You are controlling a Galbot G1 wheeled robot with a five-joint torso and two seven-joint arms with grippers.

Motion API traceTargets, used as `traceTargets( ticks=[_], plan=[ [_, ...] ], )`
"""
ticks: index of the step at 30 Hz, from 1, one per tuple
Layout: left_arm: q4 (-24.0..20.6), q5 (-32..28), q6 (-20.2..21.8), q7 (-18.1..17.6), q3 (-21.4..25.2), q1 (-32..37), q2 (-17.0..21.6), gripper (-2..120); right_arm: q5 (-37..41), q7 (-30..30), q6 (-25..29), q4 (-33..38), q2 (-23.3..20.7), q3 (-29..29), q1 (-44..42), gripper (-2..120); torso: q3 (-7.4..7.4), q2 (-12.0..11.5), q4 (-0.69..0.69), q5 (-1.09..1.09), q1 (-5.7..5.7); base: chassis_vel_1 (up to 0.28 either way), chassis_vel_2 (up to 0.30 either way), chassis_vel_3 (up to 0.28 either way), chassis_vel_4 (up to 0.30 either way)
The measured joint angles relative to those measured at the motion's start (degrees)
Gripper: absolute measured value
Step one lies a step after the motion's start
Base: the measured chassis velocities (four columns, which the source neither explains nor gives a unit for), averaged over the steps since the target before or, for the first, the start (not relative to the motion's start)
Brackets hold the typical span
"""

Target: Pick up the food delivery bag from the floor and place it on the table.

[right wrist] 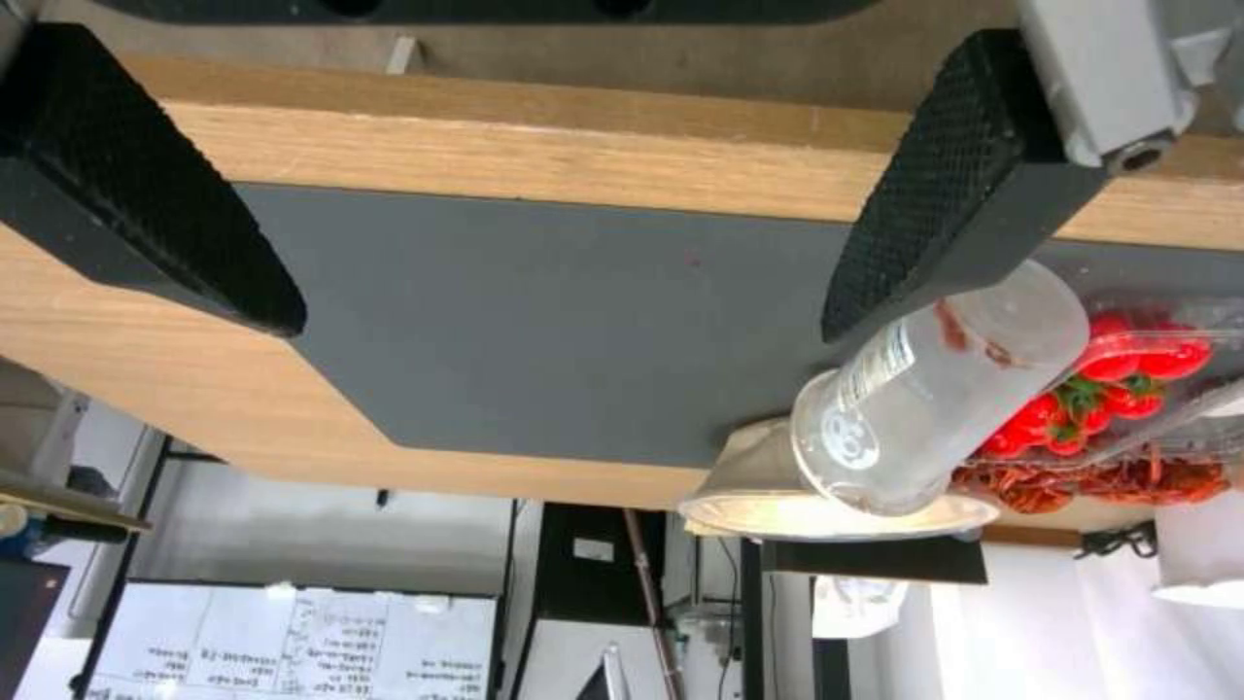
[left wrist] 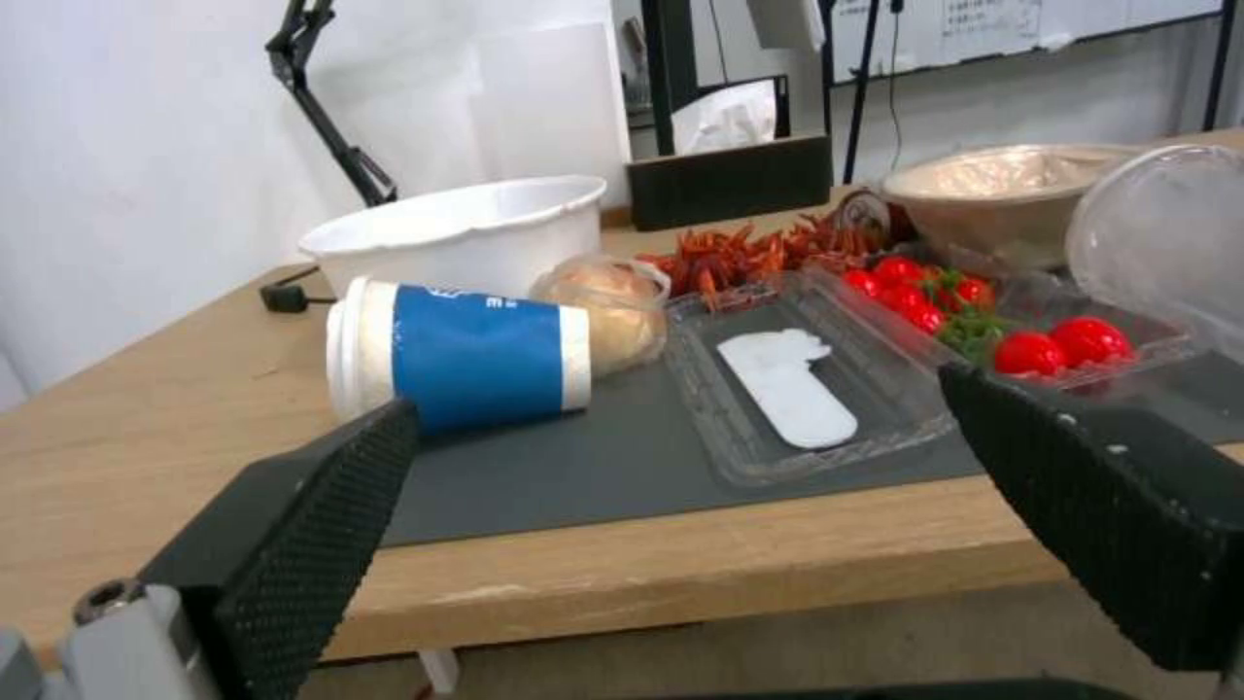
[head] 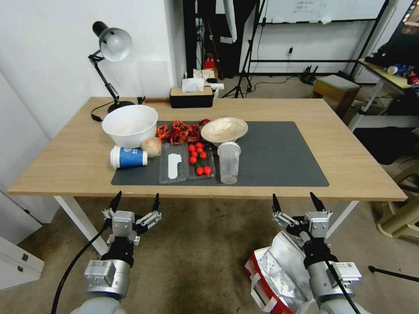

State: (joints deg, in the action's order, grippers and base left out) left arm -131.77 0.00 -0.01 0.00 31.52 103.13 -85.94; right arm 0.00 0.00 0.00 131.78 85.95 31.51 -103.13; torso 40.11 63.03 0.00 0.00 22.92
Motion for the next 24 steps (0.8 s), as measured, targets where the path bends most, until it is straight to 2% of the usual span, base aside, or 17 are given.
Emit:
traceTargets(
  ticks=[14,15,17,19,20,22,23,24],
  plan=[
    [0.0,-0.1,0.1,-0.1,0.0,0.0,0.1,100,0.0,-0.7,-1.1,-0.8,0.0,-0.4,0.4,100,0.0,0.0,-0.01,-0.02,0.0,0.0,0.0,0.0,0.0],
    [0.0,-1.0,0.9,-1.1,-0.6,-0.1,0.3,100,0.1,-2.5,-4.4,-2.8,0.3,-1.7,1.4,100,0.0,0.0,0.0,-0.03,-0.01,0.0,0.0,0.0,0.0],
    [-0.3,-3.4,3.2,-3.5,-2.2,-0.4,1.1,100,0.1,-4.4,-7.5,-4.8,0.7,-3.1,2.4,100,0.01,0.0,0.02,0.09,0.0,0.0,0.0,0.0,0.0],
    [-0.4,-3.9,3.7,-4.1,-2.5,-0.4,1.3,100,0.1,-4.6,-7.8,-4.9,0.7,-3.2,2.5,100,0.01,0.0,0.02,0.07,0.0,0.0,0.0,0.0,0.0],
    [-1.1,-8.4,7.9,-8.8,-5.5,-1.0,2.8,100,0.3,-5.3,-8.6,-5.5,0.9,-3.3,2.7,100,0.0,0.0,-0.01,-0.01,0.0,0.0,0.0,0.0,0.0],
    [-1.8,-12.4,11.7,-13.0,-8.2,-1.4,4.2,100,0.5,-5.4,-8.6,-5.7,0.9,-3.3,2.8,100,0.0,0.0,0.0,-0.01,0.0,0.0,0.0,0.0,0.0],
    [-1.8,-12.4,11.7,-13.0,-8.2,-1.4,4.2,100,0.5,-5.4,-8.6,-5.7,0.9,-3.3,2.8,100,0.0,0.0,0.0,-0.01,0.0,0.0,0.0,0.0,0.0],
    [-2.1,-14.9,14.1,-15.6,-9.8,-1.7,5.0,100,0.6,-5.4,-8.5,-5.7,1.0,-3.3,2.9,100,0.0,0.0,0.0,-0.01,0.0,0.0,0.0,0.0,0.0]
  ],
)
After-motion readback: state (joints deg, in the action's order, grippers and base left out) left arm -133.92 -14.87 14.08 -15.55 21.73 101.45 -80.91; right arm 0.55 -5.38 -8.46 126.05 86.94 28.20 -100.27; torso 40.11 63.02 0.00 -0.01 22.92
